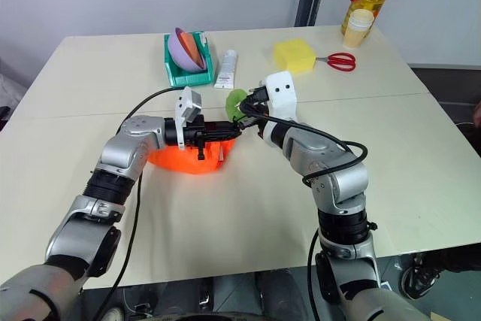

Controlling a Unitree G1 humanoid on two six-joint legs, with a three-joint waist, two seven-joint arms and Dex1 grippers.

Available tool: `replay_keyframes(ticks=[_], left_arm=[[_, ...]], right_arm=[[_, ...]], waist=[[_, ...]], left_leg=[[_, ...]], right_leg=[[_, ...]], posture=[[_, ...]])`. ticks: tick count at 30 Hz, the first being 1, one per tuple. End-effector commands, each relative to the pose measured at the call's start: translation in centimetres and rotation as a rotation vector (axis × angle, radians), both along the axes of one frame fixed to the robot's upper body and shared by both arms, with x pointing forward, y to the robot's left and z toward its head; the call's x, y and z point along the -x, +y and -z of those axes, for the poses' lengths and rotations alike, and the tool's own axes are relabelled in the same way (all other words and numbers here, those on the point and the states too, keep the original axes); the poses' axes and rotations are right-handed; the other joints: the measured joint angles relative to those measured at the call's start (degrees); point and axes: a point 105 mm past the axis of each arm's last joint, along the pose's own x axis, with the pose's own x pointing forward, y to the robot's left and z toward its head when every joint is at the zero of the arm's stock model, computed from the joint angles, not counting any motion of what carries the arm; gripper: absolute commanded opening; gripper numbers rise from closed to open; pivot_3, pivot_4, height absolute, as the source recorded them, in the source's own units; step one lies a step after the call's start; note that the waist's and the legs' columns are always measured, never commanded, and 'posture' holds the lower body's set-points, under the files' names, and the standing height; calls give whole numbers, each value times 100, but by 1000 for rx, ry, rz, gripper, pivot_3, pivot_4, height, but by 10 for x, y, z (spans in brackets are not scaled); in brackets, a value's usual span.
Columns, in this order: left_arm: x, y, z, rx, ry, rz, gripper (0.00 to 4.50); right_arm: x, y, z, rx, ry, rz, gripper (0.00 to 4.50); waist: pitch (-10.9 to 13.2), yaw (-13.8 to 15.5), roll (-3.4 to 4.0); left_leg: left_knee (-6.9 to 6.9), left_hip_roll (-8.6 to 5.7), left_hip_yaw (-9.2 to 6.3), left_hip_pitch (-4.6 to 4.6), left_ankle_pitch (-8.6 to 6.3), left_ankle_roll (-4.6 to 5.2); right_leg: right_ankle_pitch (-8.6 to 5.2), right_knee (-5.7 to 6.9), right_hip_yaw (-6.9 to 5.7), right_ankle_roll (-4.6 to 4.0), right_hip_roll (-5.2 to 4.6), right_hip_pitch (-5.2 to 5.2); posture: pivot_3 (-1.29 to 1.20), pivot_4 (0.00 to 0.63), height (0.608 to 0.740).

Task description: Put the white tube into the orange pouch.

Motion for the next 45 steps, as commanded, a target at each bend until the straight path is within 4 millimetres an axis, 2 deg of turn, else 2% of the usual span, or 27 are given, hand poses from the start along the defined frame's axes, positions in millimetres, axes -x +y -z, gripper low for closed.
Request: replay_keyframes(ticks=[1, 7, 14, 19, 25, 33, 35, 36, 37, 41, 42, 45], left_arm=[[-2, 0, -17, 11, -71, 1, 217], [-3, 14, -7, -68, -117, -41, 217], [9, 36, 24, -232, -108, -47, 217], [21, 52, 47, -370, -86, -33, 217], [27, 68, 57, -439, -67, -60, 217], [37, 65, 54, -419, -50, -19, 217], [42, 61, 47, -364, -3, -4, 1246], [44, 59, 43, -341, 6, -4, 1601], [44, 58, 40, -328, 11, -6, 2139], [47, 59, 26, -270, 24, -49, 4182], [50, 64, 24, -257, 42, -64, 4500], [54, 76, 22, -234, 75, -115, 4500]], right_arm=[[4, 0, -14, -4, -59, -5, 0], [-3, -18, -22, -21, -89, 78, 0], [-21, -59, -27, -53, -106, 292, 0], [-28, -77, -26, -62, -101, 386, 0], [-29, -81, -21, -50, -91, 410, 0], [-24, -59, -13, -23, -63, 297, 0], [-17, -44, -9, -19, -43, 194, 0], [-13, -38, -5, -10, -28, 147, 737], [-10, -34, -3, -4, -19, 119, 1072], [3, -26, 7, 72, -4, 42, 3059], [6, -28, 9, 99, -5, 28, 3555], [15, -34, 13, 168, -14, -13, 3555]], waist=[[0, 0, 0], [0, -3, 0], [0, -3, 0], [0, -11, 0], [0, -21, 1], [-1, -28, 1], [-1, -26, 2], [-1, -23, 2], [-1, -20, 2], [-1, -25, 1], [-1, -27, 1], [-1, -19, 1]], left_leg=[[0, 0, 0, 0, 0, 0], [0, 0, 0, 0, 0, 0], [0, 1, 1, 0, 0, 0], [-1, 2, 3, 0, 0, 0], [-2, 5, 3, 4, 0, 0], [-2, 6, 5, 8, 0, 0], [-2, 6, 5, 9, 0, 0], [-2, 7, 5, 9, 0, 0], [-3, 7, 4, 8, 0, 0], [2, 6, 2, 9, 0, 0], [2, 7, 0, 10, 0, 0], [1, 9, -3, 10, 0, 0]], right_leg=[[0, 0, 0, 0, 0, 0], [0, 0, 0, 0, 0, 0], [0, 0, 0, 0, -1, -1], [0, 1, 1, -1, -1, -1], [0, 3, 2, -1, 0, -1], [0, 6, 3, -1, 2, -1], [0, 6, 4, -2, 2, -1], [0, 6, 4, -2, 3, -1], [0, 6, 3, -2, 2, 0], [0, 6, 3, -1, 1, 3], [0, 6, 4, -1, 2, 2], [-1, 6, 5, -2, 1, 0]], posture=[[0, 150, 726], [0, 150, 726], [0, 150, 726], [0, 150, 726], [0, 150, 726], [0, 150, 726], [0, 150, 726], [0, 150, 726], [0, 150, 726], [0, 150, 726], [0, 150, 726], [0, 150, 726]])
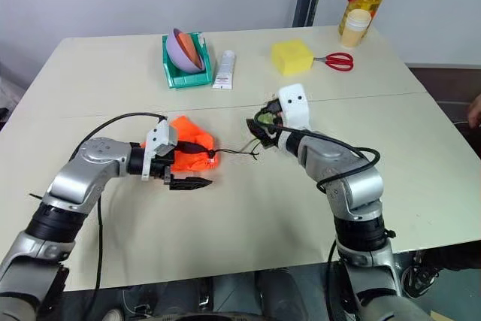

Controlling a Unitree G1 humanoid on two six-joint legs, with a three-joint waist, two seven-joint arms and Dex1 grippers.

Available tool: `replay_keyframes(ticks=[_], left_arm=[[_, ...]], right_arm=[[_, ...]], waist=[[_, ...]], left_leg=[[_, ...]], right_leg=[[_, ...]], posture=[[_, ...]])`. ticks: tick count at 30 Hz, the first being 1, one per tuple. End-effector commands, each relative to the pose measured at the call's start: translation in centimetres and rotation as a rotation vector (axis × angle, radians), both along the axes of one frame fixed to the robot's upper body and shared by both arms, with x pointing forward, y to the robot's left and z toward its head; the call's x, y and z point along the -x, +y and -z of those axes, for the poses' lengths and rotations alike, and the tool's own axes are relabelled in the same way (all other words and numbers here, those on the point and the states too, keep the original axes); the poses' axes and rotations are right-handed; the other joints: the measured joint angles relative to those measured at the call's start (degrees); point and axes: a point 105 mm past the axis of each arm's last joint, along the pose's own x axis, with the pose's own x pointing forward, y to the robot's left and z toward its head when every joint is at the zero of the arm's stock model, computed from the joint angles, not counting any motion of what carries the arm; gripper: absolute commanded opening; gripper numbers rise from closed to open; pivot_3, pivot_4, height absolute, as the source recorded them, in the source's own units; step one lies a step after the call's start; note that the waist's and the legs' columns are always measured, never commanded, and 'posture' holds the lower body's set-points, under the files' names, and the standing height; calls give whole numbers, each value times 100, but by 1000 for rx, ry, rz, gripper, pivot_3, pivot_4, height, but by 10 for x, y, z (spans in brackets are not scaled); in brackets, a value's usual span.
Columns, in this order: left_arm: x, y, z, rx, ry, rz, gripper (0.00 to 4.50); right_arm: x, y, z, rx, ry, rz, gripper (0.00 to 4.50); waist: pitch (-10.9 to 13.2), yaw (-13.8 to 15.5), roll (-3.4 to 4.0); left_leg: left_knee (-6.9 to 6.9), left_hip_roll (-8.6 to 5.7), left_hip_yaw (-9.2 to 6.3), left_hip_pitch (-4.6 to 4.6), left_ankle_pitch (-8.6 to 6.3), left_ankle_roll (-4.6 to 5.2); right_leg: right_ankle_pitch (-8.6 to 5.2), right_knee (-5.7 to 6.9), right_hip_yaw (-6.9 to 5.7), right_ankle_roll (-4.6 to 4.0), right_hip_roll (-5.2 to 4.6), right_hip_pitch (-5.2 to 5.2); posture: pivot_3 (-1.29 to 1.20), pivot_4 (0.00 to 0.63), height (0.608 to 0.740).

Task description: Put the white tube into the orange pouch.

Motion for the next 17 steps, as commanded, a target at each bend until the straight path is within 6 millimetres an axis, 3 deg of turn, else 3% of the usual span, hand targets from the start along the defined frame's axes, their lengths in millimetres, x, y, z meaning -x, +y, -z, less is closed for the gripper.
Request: replay_keyframes(ticks=[1, 9, 12, 17], left_arm=[[1, 17, -10, 25, -5, -81, 4500], [-18, 90, -32, 126, -147, -515, 4500], [-13, 119, -23, 80, -186, -657, 4500], [4, 139, -13, 96, -169, -765, 4500]], right_arm=[[12, -5, -12, 42, -67, -59, 3555], [39, -41, -9, 93, -112, -166, 3555], [41, -60, -2, 86, -101, -128, 3555], [34, -88, 9, 95, -73, -44, 3555]], waist=[[0, 9, 0], [1, 42, -3], [1, 14, -3], [1, 15, -3]], left_leg=[[0, 0, 0, 1, 0, 0], [3, -2, 1, 1, 0, 0], [0, -1, 1, 9, 0, 0], [-5, 3, 5, 22, 0, 0]], right_leg=[[0, 0, 0, 0, -1, 0], [0, -4, -1, 1, -4, 4], [0, -4, 2, 1, -5, 7], [-1, -3, 6, 0, -6, 14]], posture=[[0, 150, 726], [0, 150, 726], [0, 150, 726], [0, 150, 726]])
